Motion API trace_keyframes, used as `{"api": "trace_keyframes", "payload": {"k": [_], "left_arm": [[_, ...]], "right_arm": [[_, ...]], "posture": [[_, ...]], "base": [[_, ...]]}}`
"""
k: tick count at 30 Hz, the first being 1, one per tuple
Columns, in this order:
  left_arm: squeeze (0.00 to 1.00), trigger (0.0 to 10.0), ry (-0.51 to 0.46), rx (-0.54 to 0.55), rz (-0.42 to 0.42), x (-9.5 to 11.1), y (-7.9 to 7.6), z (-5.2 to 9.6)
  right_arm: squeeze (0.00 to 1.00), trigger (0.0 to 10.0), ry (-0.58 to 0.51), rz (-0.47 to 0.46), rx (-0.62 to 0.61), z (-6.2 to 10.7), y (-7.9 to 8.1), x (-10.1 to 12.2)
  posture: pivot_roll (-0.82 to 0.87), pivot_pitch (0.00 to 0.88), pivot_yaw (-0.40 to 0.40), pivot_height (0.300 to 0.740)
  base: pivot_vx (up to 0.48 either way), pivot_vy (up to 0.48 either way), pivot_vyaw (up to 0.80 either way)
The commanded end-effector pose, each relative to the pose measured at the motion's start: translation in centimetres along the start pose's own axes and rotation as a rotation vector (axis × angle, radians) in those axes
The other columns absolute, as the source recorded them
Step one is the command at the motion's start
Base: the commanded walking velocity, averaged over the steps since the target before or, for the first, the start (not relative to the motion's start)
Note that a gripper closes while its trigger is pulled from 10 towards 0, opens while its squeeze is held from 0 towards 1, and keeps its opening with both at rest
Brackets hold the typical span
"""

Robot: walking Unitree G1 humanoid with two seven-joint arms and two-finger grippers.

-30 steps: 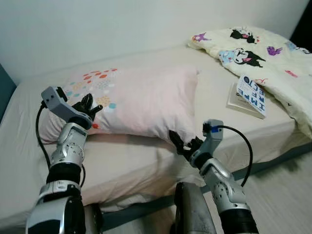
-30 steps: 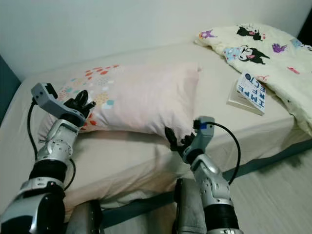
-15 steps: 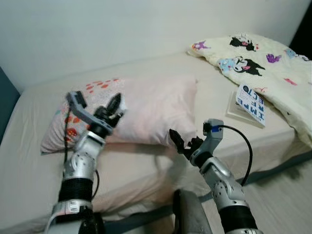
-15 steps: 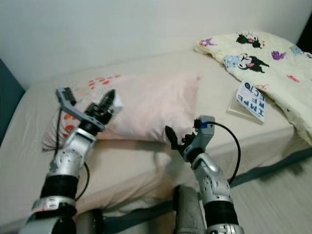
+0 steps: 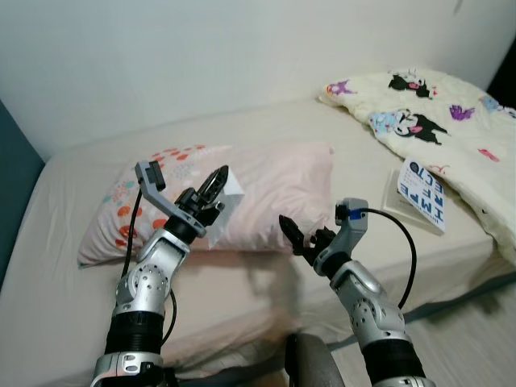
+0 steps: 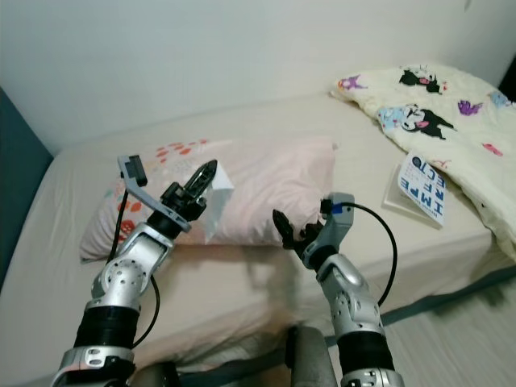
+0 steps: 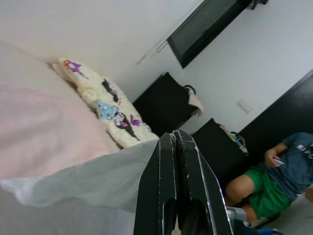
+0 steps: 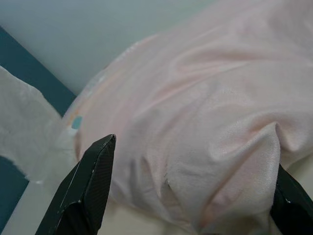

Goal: Clean up the room

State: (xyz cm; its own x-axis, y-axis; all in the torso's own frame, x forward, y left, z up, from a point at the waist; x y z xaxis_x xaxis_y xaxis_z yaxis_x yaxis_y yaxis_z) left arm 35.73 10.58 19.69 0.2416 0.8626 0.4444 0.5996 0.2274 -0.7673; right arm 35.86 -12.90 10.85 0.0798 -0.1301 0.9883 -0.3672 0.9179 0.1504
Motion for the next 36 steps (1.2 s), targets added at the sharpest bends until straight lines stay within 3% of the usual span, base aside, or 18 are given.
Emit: {"api": "trace_keyframes", "payload": {"k": [1,14,22,27,28,32,36], "left_arm": [[0.00,10.0,0.015,-0.006,0.029,-0.6,-0.1,0.4],[0.00,10.0,0.045,-0.068,0.046,-0.7,-1.0,0.5],[0.00,10.0,0.074,-0.102,0.055,-1.0,-1.7,0.5],[0.00,10.0,0.069,-0.101,0.047,-0.7,-1.6,0.5],[0.00,10.0,0.065,-0.100,0.038,-0.2,-1.5,0.4],[0.00,10.0,0.066,-0.101,0.030,0.0,-1.5,0.4],[0.00,10.0,0.089,-0.117,0.021,-0.1,-1.8,0.5]], "right_arm": [[0.00,10.0,-0.016,-0.003,0.024,-0.2,0.5,0.2],[0.00,10.0,-0.007,-0.004,0.071,0.0,1.2,-0.3],[0.00,10.0,-0.042,-0.061,0.155,0.1,2.4,0.1],[0.00,10.0,0.018,0.001,0.192,0.3,3.0,-0.9],[0.00,10.0,0.053,0.056,0.250,0.6,4.0,-1.7],[0.00,10.0,0.043,0.073,0.309,0.9,4.9,-1.7],[0.00,10.0,-0.007,0.076,0.289,0.8,4.5,-0.5]], "posture": [[-0.12,0.032,0.007,0.647],[-0.12,0.036,0.004,0.687],[-0.12,0.036,-0.003,0.717],[-0.12,0.035,-0.002,0.731],[-0.12,0.035,-0.002,0.731],[-0.12,0.034,-0.001,0.731],[-0.12,0.036,-0.002,0.731]], "base": [[0.000,0.000,0.00],[0.000,0.000,0.00],[0.000,0.000,0.00],[0.000,0.000,0.00],[0.000,0.000,0.00],[0.000,0.000,0.00],[0.000,0.000,0.00]]}}
Point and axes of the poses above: a point about 5 cm out from each wrist's last joint towards the gripper, its own z axis pointing back from the gripper into the wrist, its own x axis along the axis of the wrist's last joint, y = z × x, the point moved 3 cm from there along -z, pointing out of the wrist towards the gripper, and after that the axes turned 15 degrees about z, right-handed, at the moved point
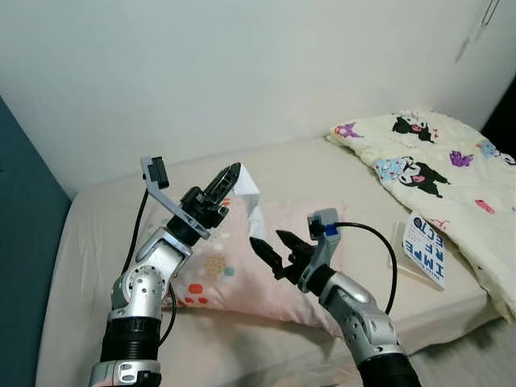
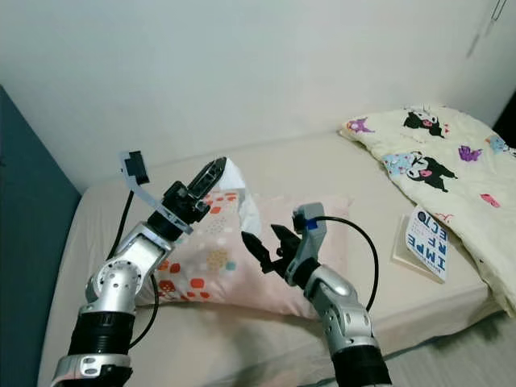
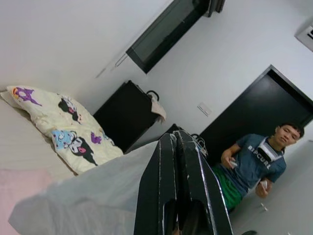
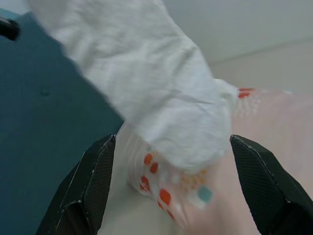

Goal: Clean up the room

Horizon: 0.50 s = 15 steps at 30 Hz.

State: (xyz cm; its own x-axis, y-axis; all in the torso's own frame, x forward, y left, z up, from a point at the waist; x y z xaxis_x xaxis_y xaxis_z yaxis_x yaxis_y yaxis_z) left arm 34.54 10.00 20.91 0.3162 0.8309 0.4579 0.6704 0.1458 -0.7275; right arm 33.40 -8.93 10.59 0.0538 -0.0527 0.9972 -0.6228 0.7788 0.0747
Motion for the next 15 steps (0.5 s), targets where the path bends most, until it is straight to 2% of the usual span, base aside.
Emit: {"api": "trace_keyframes", "payload": {"k": [1,6,8,9,10,11,12,13,14,15], "left_arm": [[0.00,10.0,0.014,-0.005,-0.010,0.2,-0.1,0.4],[0.00,10.0,0.063,-0.039,-0.020,-0.1,-0.5,0.7],[0.00,10.0,0.195,-0.126,-0.046,-1.3,-1.8,1.4],[0.00,10.0,0.195,-0.126,-0.046,-1.3,-1.8,1.4],[0.00,10.0,0.242,-0.155,-0.054,-1.8,-2.2,1.7],[0.00,10.0,0.307,-0.188,-0.082,-2.5,-2.7,2.1],[0.00,10.0,0.307,-0.188,-0.082,-2.5,-2.7,2.1],[0.00,10.0,0.355,-0.207,-0.105,-3.0,-3.0,2.5],[0.00,10.0,0.396,-0.220,-0.119,-3.3,-3.2,2.8],[0.00,10.0,0.396,-0.220,-0.119,-3.3,-3.2,2.8]], "right_arm": [[0.00,10.0,-0.023,-0.001,-0.003,0.0,0.0,0.5],[0.00,10.0,-0.079,-0.009,-0.060,0.3,-1.4,1.8],[0.00,10.0,-0.196,-0.052,-0.094,0.8,-2.7,4.3],[0.00,10.0,-0.196,-0.052,-0.094,0.8,-2.7,4.3],[0.00,10.0,-0.228,-0.056,-0.093,1.0,-3.0,5.0],[0.00,10.0,-0.236,-0.008,-0.066,1.1,-2.9,5.6],[0.00,10.0,-0.236,-0.008,-0.066,1.1,-2.9,5.6],[0.00,10.0,-0.223,0.052,-0.034,1.3,-2.6,5.9],[0.00,10.0,-0.185,0.154,0.022,1.5,-2.2,6.1],[0.00,10.0,-0.185,0.154,0.022,1.5,-2.2,6.1]], "posture": [[-0.12,0.036,-0.002,0.731],[-0.12,0.038,-0.005,0.731],[-0.12,0.039,-0.008,0.731],[-0.12,0.039,-0.008,0.731],[-0.12,0.039,-0.008,0.731],[-0.12,0.040,-0.008,0.731],[-0.12,0.040,-0.008,0.731],[-0.12,0.040,-0.008,0.731],[-0.11,0.040,-0.008,0.731],[-0.11,0.040,-0.008,0.731]], "base": [[0.000,0.000,0.00],[0.000,0.000,0.00],[0.000,0.000,0.00],[0.000,0.000,0.00],[0.000,0.000,0.00],[0.000,0.000,0.00],[0.000,0.000,0.00],[0.000,0.000,0.00],[0.000,0.000,0.00],[0.000,0.000,0.00]]}}
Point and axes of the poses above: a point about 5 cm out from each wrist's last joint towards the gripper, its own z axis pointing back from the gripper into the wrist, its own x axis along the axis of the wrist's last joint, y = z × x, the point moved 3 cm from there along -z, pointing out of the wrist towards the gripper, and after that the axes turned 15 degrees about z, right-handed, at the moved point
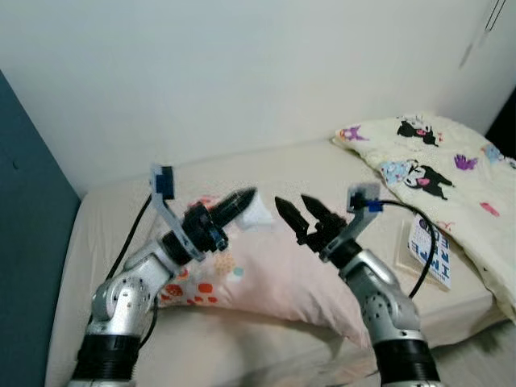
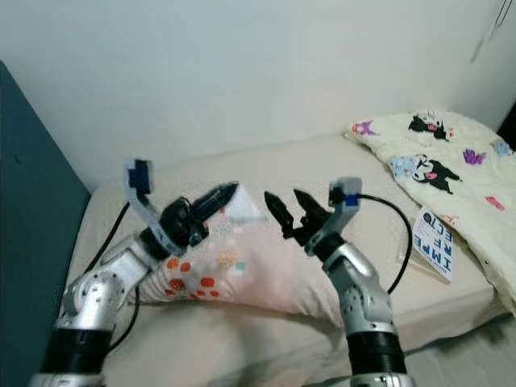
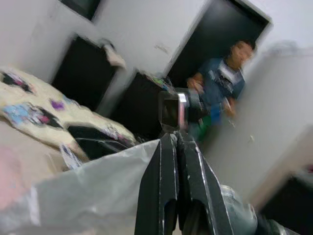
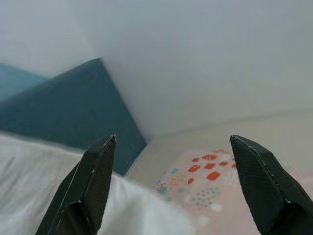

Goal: Clean up the room

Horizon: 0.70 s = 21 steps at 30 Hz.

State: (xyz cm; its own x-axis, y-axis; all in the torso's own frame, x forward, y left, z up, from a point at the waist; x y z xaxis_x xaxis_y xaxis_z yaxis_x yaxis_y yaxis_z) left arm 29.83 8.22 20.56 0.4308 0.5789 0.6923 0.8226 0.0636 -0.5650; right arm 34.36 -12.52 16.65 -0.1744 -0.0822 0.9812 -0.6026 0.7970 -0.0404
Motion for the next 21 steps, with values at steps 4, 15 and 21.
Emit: {"api": "trace_keyframes", "payload": {"k": [4,15,21], "left_arm": [[0.00,10.0,0.129,-0.030,-0.041,-1.0,-0.8,0.4],[0.00,10.0,0.156,-0.076,-0.018,-2.0,-1.6,-0.2],[0.00,10.0,0.171,-0.086,-0.013,-2.3,-1.8,0.0]], "right_arm": [[0.00,10.0,0.153,0.306,0.218,0.9,1.3,0.0],[0.00,10.0,0.462,0.447,0.616,5.2,4.3,-2.6],[0.00,10.0,0.357,0.324,0.685,6.0,5.1,0.1]], "posture": [[-0.11,0.041,-0.005,0.731],[-0.11,0.042,-0.004,0.731],[-0.11,0.041,0.000,0.731]], "base": [[0.000,0.000,0.00],[0.000,0.000,0.00],[0.000,0.000,0.00]]}}
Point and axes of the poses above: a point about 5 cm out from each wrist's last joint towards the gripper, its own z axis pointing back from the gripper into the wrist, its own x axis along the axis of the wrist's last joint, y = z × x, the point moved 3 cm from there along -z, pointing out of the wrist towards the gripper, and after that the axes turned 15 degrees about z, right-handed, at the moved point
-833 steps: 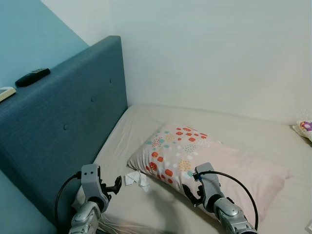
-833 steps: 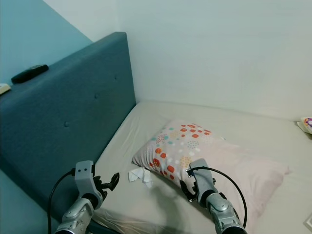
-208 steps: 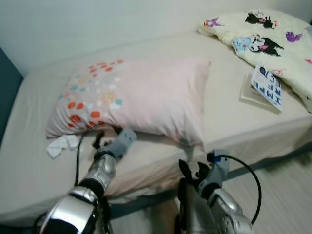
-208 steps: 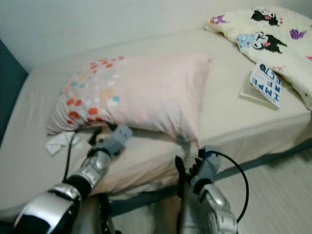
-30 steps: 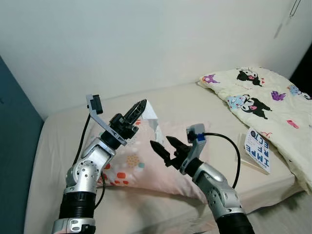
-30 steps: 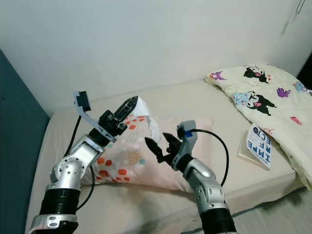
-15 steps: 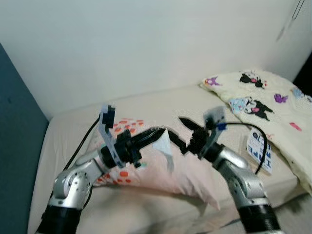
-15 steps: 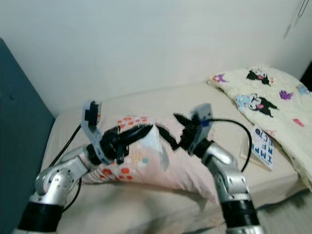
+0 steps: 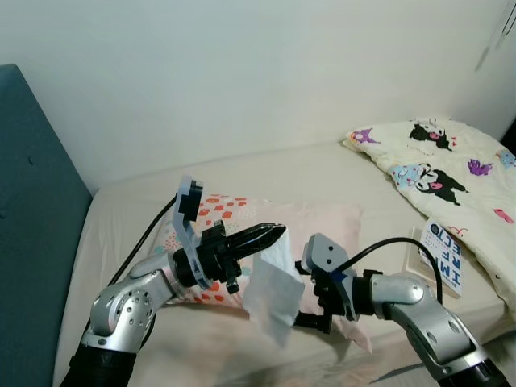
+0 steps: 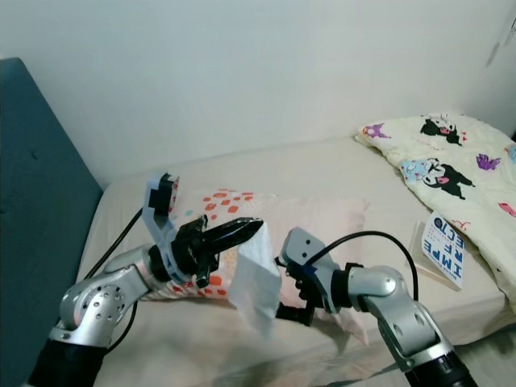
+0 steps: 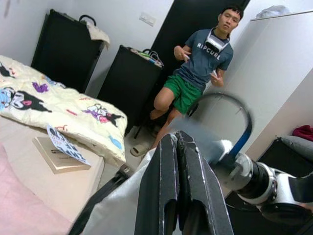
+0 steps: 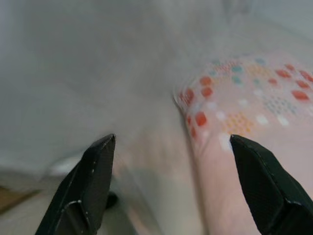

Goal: Clean up the room

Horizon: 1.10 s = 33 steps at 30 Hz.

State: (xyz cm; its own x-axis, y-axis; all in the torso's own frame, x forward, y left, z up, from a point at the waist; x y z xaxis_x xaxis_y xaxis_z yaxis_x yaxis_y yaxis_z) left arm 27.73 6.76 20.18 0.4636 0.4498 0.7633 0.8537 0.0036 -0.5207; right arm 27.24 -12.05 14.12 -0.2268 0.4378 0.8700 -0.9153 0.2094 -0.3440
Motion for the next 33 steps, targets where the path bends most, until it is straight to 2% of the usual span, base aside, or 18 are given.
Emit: {"api": "trace_keyframes", "payload": {"k": [1,2,3,4,6,8,11,12,15,19,26,29,30,31,33], "left_arm": [[0.00,10.0,0.021,-0.007,0.002,-0.3,-0.2,0.2],[0.00,10.0,0.021,-0.007,0.002,-0.3,-0.2,0.2],[0.00,10.0,0.026,-0.002,0.002,-0.4,-0.2,0.4],[0.00,10.0,0.026,-0.002,0.002,-0.4,-0.2,0.4],[0.00,10.0,0.027,0.004,0.001,-0.3,-0.1,0.6],[0.00,10.0,0.027,0.004,0.001,-0.3,-0.1,0.6],[0.00,10.0,0.026,0.014,0.001,-0.3,0.1,0.8],[0.00,10.0,0.026,0.014,0.001,-0.3,0.1,0.8],[0.00,10.0,0.025,0.009,0.004,-0.3,0.0,0.6],[0.00,10.0,0.027,-0.014,0.010,-0.4,-0.3,0.2],[0.00,10.0,0.032,-0.037,0.019,-0.7,-0.6,-0.1],[0.00,10.0,0.031,-0.039,0.019,-0.7,-0.6,-0.1],[0.00,10.0,0.031,-0.040,0.020,-0.7,-0.6,-0.1],[0.00,10.0,0.031,-0.041,0.021,-0.7,-0.6,-0.1],[0.00,10.0,0.032,-0.042,0.021,-0.8,-0.7,-0.1]], "right_arm": [[0.00,10.0,-0.067,-0.016,0.019,0.7,0.1,1.2],[0.00,10.0,-0.067,-0.016,0.019,0.7,0.1,1.2],[0.00,10.0,-0.111,-0.028,0.039,2.0,0.4,2.0],[0.00,10.0,-0.111,-0.028,0.039,2.0,0.4,2.0],[0.00,10.0,-0.107,-0.026,0.062,3.3,0.9,2.1],[0.00,10.0,-0.107,-0.026,0.062,3.3,0.9,2.1],[0.00,10.0,-0.089,-0.020,0.146,4.0,2.6,2.7],[0.00,10.0,-0.089,-0.020,0.146,4.0,2.6,2.7],[0.00,10.0,-0.055,-0.011,0.173,3.6,3.3,2.5],[0.00,10.0,0.020,0.077,0.069,2.3,2.0,1.5],[0.00,10.0,-0.010,0.109,0.009,0.8,1.2,2.0],[0.00,10.0,-0.013,0.108,0.006,0.7,1.2,2.1],[0.00,0.7,-0.025,0.104,0.000,0.5,1.2,2.3],[0.00,0.0,-0.034,0.096,0.007,0.5,1.4,2.4],[0.00,0.0,-0.039,0.091,0.017,0.4,1.6,2.5]], "posture": [[-0.11,0.041,0.000,0.731],[-0.11,0.041,0.000,0.731],[-0.11,0.041,-0.001,0.731],[-0.11,0.041,-0.001,0.731],[-0.11,0.040,-0.002,0.731],[-0.11,0.040,-0.002,0.731],[-0.12,0.044,0.001,0.731],[-0.12,0.044,0.001,0.731],[-0.12,0.046,0.003,0.731],[-0.12,0.046,0.007,0.731],[-0.12,0.044,0.005,0.731],[-0.12,0.045,0.004,0.731],[-0.12,0.046,0.003,0.731],[-0.12,0.045,0.003,0.731],[-0.12,0.045,0.002,0.731]], "base": [[0.000,0.000,0.00],[0.000,0.000,0.00],[0.000,0.000,0.00],[0.000,0.000,0.00],[0.000,0.000,0.00],[0.000,0.000,0.00],[0.000,0.000,0.00],[0.000,0.000,0.00],[0.000,0.000,0.00],[0.000,0.000,0.00],[0.000,0.000,0.00],[0.000,0.000,0.00],[0.000,0.000,0.00],[0.000,0.000,0.00],[0.000,0.000,0.00]]}}
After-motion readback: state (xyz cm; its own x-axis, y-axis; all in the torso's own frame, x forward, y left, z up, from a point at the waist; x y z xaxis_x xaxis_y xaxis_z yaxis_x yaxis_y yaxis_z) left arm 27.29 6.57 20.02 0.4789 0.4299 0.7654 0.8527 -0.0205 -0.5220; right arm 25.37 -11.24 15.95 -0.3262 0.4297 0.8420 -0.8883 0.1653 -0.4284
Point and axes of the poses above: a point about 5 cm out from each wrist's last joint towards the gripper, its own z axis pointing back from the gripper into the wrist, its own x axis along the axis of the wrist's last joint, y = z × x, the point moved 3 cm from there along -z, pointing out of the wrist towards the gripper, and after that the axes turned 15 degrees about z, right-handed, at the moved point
